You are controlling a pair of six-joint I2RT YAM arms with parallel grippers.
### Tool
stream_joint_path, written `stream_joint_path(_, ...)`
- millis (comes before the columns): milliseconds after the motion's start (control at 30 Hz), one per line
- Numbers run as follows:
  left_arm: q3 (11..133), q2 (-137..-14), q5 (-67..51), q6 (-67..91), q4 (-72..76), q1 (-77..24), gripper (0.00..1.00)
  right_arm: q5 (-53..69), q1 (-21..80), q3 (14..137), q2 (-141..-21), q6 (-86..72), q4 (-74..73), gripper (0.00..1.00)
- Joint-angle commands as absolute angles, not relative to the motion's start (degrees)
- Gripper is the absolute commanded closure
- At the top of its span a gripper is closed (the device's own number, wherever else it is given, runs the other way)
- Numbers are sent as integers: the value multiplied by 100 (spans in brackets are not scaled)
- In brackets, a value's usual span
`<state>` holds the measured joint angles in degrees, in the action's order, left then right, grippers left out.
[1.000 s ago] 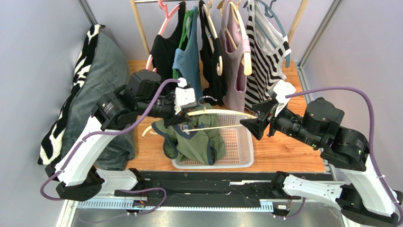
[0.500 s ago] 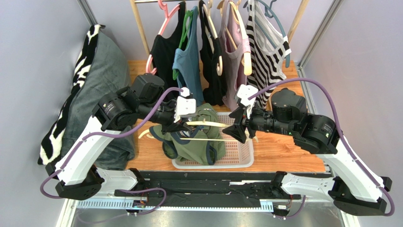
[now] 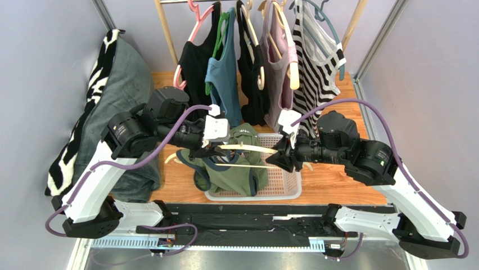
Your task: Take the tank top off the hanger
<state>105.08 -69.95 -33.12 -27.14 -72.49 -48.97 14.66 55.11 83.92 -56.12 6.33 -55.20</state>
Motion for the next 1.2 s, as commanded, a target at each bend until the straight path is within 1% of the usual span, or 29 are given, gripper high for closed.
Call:
stream_joint_path(0, 10688, -6908, -3507, -2865, -7181, -4939, 100, 1661, 5537, 8455, -5555, 598, -5168, 85)
stream_joint_path(33, 10679, -6908, -3446, -2857, -7155, -4939, 100, 1626, 5537, 8472, -5511, 598, -5177, 100)
stream_joint_path(100, 10652, -6882, -3349, -2830, -7058, -4939, 90, 1565, 5546, 8438, -5432, 598, -5142, 100)
stream_joint_path(133, 10652, -6873, -3236, -2813, -6997, -4939, 83, 1512, 5546, 8411, -5379, 598, -5116, 100)
stream_joint_path(167, 10652, -6864, -3173, -2752, -6935, -4939, 79, 1486, 5546, 8394, -5283, 598, -5089, 100)
stream_joint_path(200, 10670, -6838, -3077, -2707, -6778, -4939, 69, 1424, 5546, 8350, -5247, 606, -5063, 100)
stream_joint_path(233, 10696, -6847, -2885, -2629, -6715, -4939, 45, 1250, 5537, 8332, -5221, 615, -5045, 100)
stream_joint_path(300, 10871, -6838, -2638, -2549, -6549, -4939, 32, 1003, 5537, 8280, -5089, 659, -4975, 100)
stream_joint_path(333, 10950, -6838, -2384, -2523, -6513, -4939, 27, 663, 5537, 8210, -5045, 685, -4957, 100)
stream_joint_path(367, 11047, -6838, -2243, -2496, -6478, -4939, 25, 503, 5537, 8174, -4993, 720, -4940, 100)
stream_joint_path(500, 11416, -6733, -1706, -2540, -6364, -4931, 22, -289, 5537, 7937, -4668, 1088, -4739, 100)
stream_joint_path(600, 11155, -6575, -1407, -2505, -6250, -4896, 22, -746, 5537, 7700, -4457, 1388, -4484, 100)
stream_joint_path(700, 10611, -6408, -1170, -2391, -6048, -4861, 27, -1062, 5555, 7559, -4246, 1774, -4194, 100)
stream_joint_path(733, 10478, -6381, -1091, -2269, -6003, -4843, 32, -1081, 5546, 7506, -4132, 1941, -4105, 100)
stream_joint_path(800, 10154, -6346, -1064, -2101, -5820, -4773, 38, -1099, 5546, 7392, -4035, 2065, -3869, 100)
stream_joint_path(833, 10056, -6337, -1063, -1918, -5757, -4764, 43, -1090, 5546, 7366, -3991, 2161, -3815, 100)
stream_joint_path(900, 9880, -6381, -1037, -1767, -5608, -4737, 48, -1072, 5546, 7356, -3955, 2232, -3788, 100)
stream_joint_path(933, 9853, -6416, -959, -1671, -5564, -4729, 52, -1055, 5546, 7356, -3955, 2259, -3814, 100)
stream_joint_path(1033, 9826, -6512, -923, -1539, -5493, -4720, 53, -1002, 5546, 7392, -3955, 2311, -3876, 100)
stream_joint_path(1167, 9800, -6635, -1098, -1380, -5449, -4702, 52, -923, 5546, 7436, -3972, 2303, -3946, 100)
